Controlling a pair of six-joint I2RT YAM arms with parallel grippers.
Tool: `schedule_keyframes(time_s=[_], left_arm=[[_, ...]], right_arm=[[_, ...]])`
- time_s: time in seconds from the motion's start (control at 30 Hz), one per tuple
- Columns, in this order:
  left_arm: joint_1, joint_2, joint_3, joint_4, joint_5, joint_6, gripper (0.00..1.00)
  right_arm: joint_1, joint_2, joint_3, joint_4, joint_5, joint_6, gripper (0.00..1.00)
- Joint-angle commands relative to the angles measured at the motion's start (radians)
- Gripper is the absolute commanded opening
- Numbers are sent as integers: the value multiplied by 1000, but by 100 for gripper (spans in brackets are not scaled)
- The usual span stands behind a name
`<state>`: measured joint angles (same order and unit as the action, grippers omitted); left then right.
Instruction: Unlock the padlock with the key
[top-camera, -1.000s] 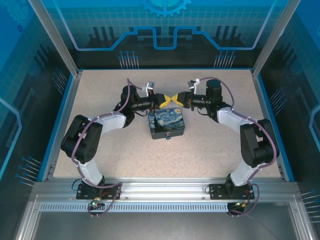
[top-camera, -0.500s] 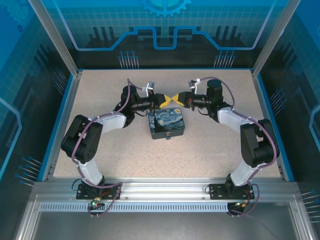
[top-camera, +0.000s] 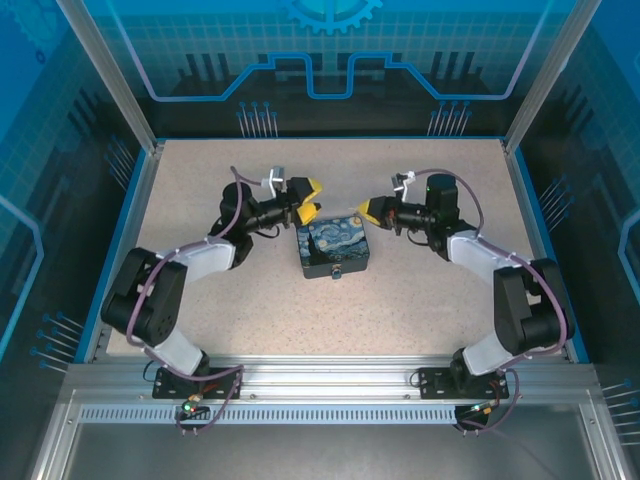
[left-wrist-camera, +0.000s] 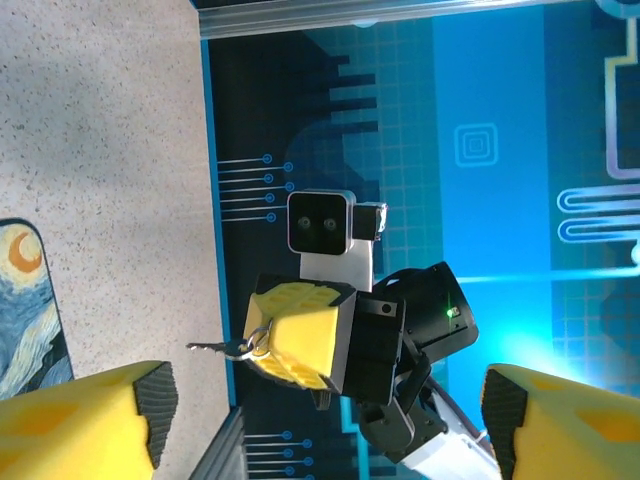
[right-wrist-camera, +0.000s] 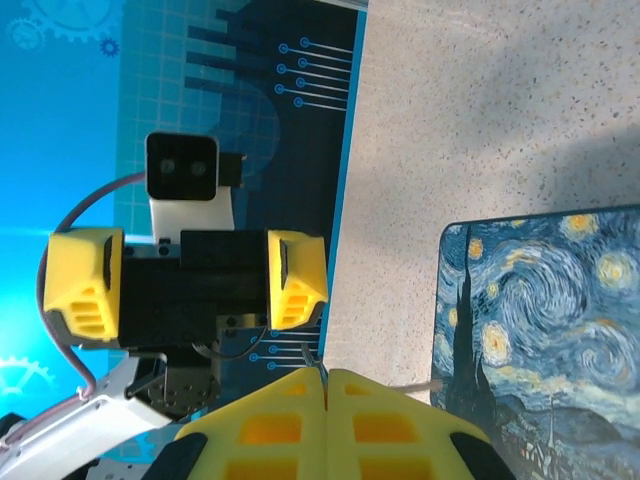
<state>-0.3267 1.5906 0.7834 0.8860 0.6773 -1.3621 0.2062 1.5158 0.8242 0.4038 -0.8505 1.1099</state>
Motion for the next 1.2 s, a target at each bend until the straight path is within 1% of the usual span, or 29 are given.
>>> schedule_keyframes(time_s=[0.0, 0.07, 0.13, 0.27, 0.33, 0.43, 0.5, 0.63, 0.77, 0.83, 0.87, 0.97, 1.03, 1.17], left_arm=[[-54, -100, -61, -74, -107, 71, 86], [-111, -162, -100, -155, -197, 125, 94], [-182, -219, -134, -255, -301, 185, 95], [-325, -308, -183, -414, -491, 262, 97], [-400, -343, -226, -446, -616, 264, 98], [-478, -351, -293, -415, -737, 238, 99], [-503, -314, -313, -369, -751, 220, 99], [-542, -194, -314, -262, -761, 197, 99], [-552, -81, -325, -137, -789, 172, 99], [-552, -32, -331, -67, -801, 181, 99], [-552, -19, -331, -61, -808, 190, 99], [-552, 5, -306, -95, -821, 252, 99], [-552, 5, -271, -172, -826, 313, 99], [-552, -1, -209, -317, -845, 451, 99]], right_arm=[[-10, -71, -74, -30, 90, 2, 0], [-9, -124, -132, -45, 167, 27, 0], [-6, -177, -199, -42, 236, 64, 0], [5, -271, -284, -31, 323, 88, 0], [14, -329, -332, -35, 388, 106, 0], [29, -415, -393, -51, 477, 134, 0], [37, -456, -414, -58, 502, 140, 0], [46, -491, -417, -96, 496, 123, 0], [48, -482, -418, -94, 470, 119, 0], [47, -467, -400, -94, 454, 110, 0], [48, -457, -391, -94, 449, 104, 0], [44, -419, -349, -104, 437, 83, 0], [42, -377, -312, -114, 423, 67, 0], [34, -285, -257, -74, 393, 71, 0]])
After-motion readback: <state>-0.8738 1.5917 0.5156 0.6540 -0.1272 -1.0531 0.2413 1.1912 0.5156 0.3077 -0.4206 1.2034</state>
